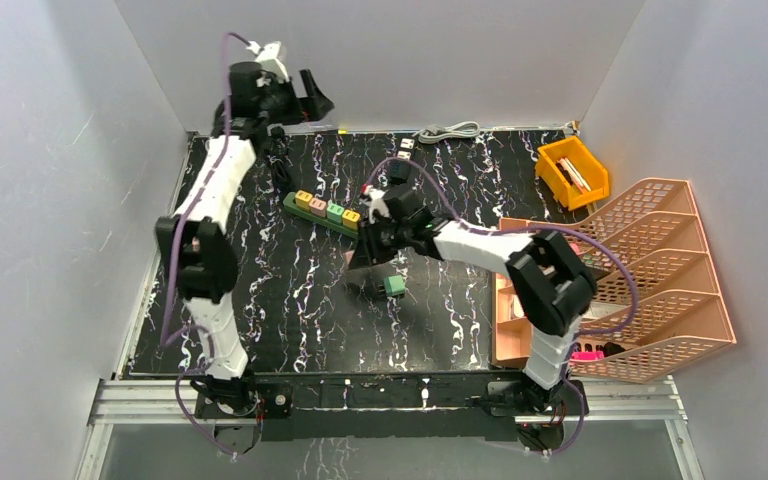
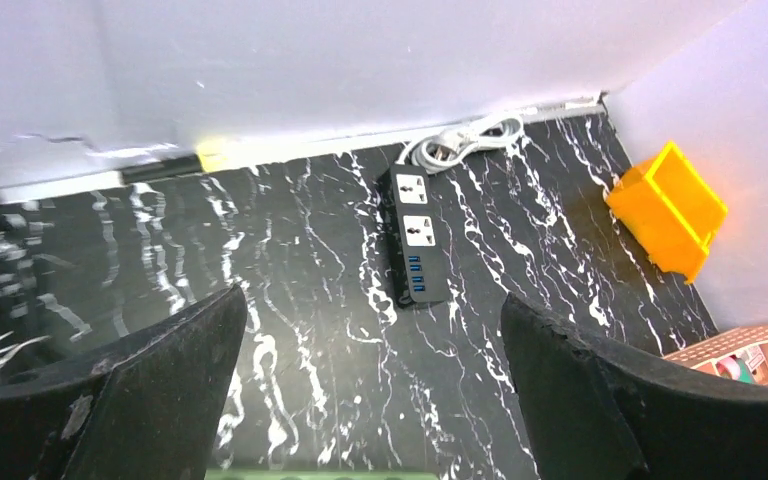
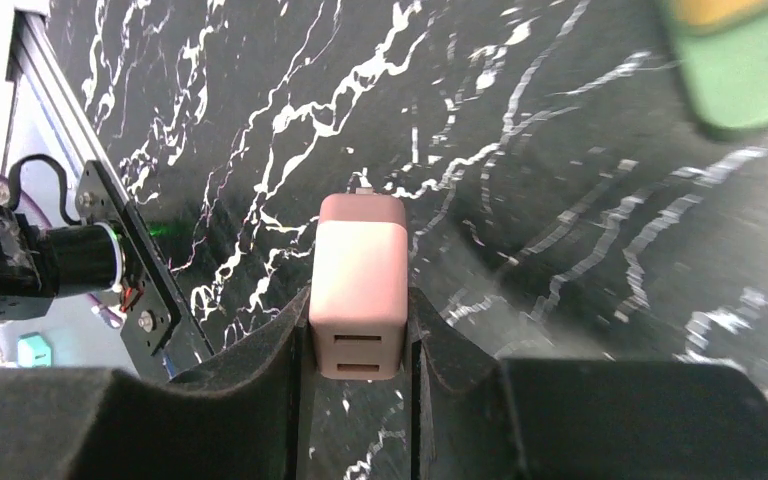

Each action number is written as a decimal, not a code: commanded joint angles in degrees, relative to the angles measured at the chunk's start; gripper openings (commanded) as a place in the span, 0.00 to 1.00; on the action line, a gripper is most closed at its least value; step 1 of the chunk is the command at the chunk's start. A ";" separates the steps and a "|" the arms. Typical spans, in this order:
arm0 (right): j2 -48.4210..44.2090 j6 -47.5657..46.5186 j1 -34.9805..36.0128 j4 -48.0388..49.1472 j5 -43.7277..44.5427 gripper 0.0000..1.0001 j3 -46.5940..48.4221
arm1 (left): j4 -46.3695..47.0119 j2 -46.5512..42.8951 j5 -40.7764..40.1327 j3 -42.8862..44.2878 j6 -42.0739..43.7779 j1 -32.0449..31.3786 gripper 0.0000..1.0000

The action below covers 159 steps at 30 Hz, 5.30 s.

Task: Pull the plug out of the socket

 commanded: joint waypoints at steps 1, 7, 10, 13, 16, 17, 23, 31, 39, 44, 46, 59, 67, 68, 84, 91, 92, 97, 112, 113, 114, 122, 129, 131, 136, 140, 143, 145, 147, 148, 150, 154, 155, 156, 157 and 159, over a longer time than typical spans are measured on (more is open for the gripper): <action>6.80 3.70 3.80 3.37 -3.78 0.00 4.88 | 1.39 -12.82 -4.14 -12.89 2.76 -0.05 0.98; 14.23 6.05 8.29 1.30 -3.84 0.17 10.02 | 6.77 -25.01 -3.16 -27.89 -2.45 3.53 0.98; 15.13 5.88 9.45 0.58 -2.45 0.40 10.29 | 6.57 -29.69 -4.12 -31.55 -1.81 4.42 0.98; 14.22 2.82 9.87 -2.24 -0.15 0.60 11.31 | 10.57 -33.86 -4.34 -36.91 0.32 4.53 0.99; 11.58 -1.96 9.87 -6.98 7.36 0.73 13.39 | 13.70 -37.26 -3.11 -40.87 2.80 4.62 0.98; 10.41 -4.01 9.88 -8.09 10.17 0.75 13.98 | 13.77 -37.90 -1.81 -41.02 3.82 4.62 0.98; 1.44 -15.92 9.10 -9.30 21.88 0.82 14.96 | 1.17 -38.84 18.23 -35.07 19.93 4.61 0.98; -3.71 -23.15 -0.42 -2.70 19.54 0.82 11.96 | -11.39 -46.20 37.66 -34.88 32.84 5.19 0.98; 5.17 -31.27 -1.49 -3.02 13.23 0.76 16.30 | 13.89 -50.16 42.63 -42.29 13.34 6.00 0.98; 7.74 -33.45 -1.49 -0.30 9.60 0.75 16.36 | 15.84 -49.85 23.17 -43.07 6.07 5.96 0.98; 9.07 -34.23 -1.54 0.52 9.49 0.75 16.84 | 14.87 -48.14 17.19 -42.56 3.24 5.94 0.98; 20.63 -37.41 -1.60 -3.46 8.20 0.54 27.57 | 6.79 -41.87 -2.13 -42.41 -2.91 6.01 0.98; 23.12 -33.70 -3.11 -7.48 9.28 0.00 33.03 | 5.37 -36.01 -4.38 -47.39 -13.23 6.03 0.98; 20.56 -29.02 -5.47 -3.99 4.72 0.00 31.04 | 5.68 -33.82 -3.93 -49.04 -16.54 6.07 0.98; 9.81 -21.45 -8.31 4.91 -4.59 0.00 21.85 | 19.86 -19.33 2.03 -54.66 -40.07 6.90 0.98; 9.51 -16.26 -8.31 7.25 -7.63 0.00 21.20 | 31.50 -15.07 8.64 -57.31 -47.90 6.35 0.98; 9.53 -15.90 -8.31 7.51 -8.04 0.00 21.20 | 33.20 -14.96 8.54 -58.08 -48.58 6.00 0.98; 9.52 -14.93 -7.99 8.03 -9.16 0.00 21.36 | 36.05 -14.27 6.94 -58.79 -49.72 4.71 0.98; 10.11 -14.87 -6.39 6.75 -10.29 0.00 22.85 | 38.75 -11.71 5.63 -56.27 -50.35 2.16 0.98; 10.28 -14.91 -6.20 6.40 -10.29 0.00 23.18 | 38.75 -11.35 5.39 -55.94 -50.19 1.70 0.98; 10.39 -14.98 -5.99 6.16 -10.29 0.00 23.41 | 38.68 -11.09 5.17 -55.59 -50.08 1.24 0.99; 9.02 -15.01 -5.75 5.02 -9.50 0.00 23.11 | 40.55 -10.37 4.59 -54.81 -49.54 0.70 0.57; 5.54 -14.88 -5.81 2.09 -6.33 0.00 23.63 | 35.40 -9.31 0.35 -51.05 -45.84 2.16 0.00; 4.51 -13.83 -6.32 2.11 -7.57 0.00 23.61 | 30.92 -9.93 -3.35 -49.21 -42.37 2.21 0.00; 2.58 -5.48 -10.20 10.19 -16.36 0.00 20.74 | 23.03 -11.17 -11.47 -45.13 -35.15 2.25 0.00; 2.59 -5.47 -10.97 9.63 -14.61 0.00 21.75 | 20.16 -11.79 -16.80 -44.40 -30.93 2.25 0.00; 1.37 -11.45 -8.36 5.15 -4.31 0.00 22.77 | 19.42 -12.13 -19.12 -45.34 -30.03 2.22 0.00; 0.24 -20.46 -3.96 1.29 7.86 0.00 23.12 | 19.79 -11.85 -19.18 -45.82 -29.99 2.25 0.00; -0.08 -25.76 -0.51 0.20 16.25 0.00 23.04 | 20.50 -11.12 -18.47 -46.03 -30.43 2.25 0.00; 0.00 -26.37 0.00 -0.14 17.21 0.00 23.09 | 20.86 -10.76 -17.99 -46.14 -30.84 2.25 0.00; 0.05 -25.01 -0.47 0.23 15.36 0.00 22.94 | 21.13 -10.40 -17.95 -46.22 -31.12 2.25 0.00; 0.77 -12.05 -7.70 5.61 -4.85 0.00 21.21 | 21.19 -10.56 -18.11 -46.31 -30.83 2.25 0.00; 1.30 -6.08 -10.30 9.93 -11.59 0.00 19.85 | 21.25 -10.69 -18.17 -46.31 -30.74 2.25 0.00; 2.04 0.18 -12.41 16.17 -17.59 0.00 18.27 | 21.24 -10.81 -18.19 -46.31 -30.70 2.25 0.00; 2.91 5.92 -13.88 21.50 -22.02 0.00 17.20 | 21.35 -10.92 -18.25 -46.38 -30.65 2.25 0.00; 4.39 10.61 -15.09 25.46 -25.30 0.00 17.15 | 21.58 -11.14 -18.27 -46.32 -30.61 2.26 0.00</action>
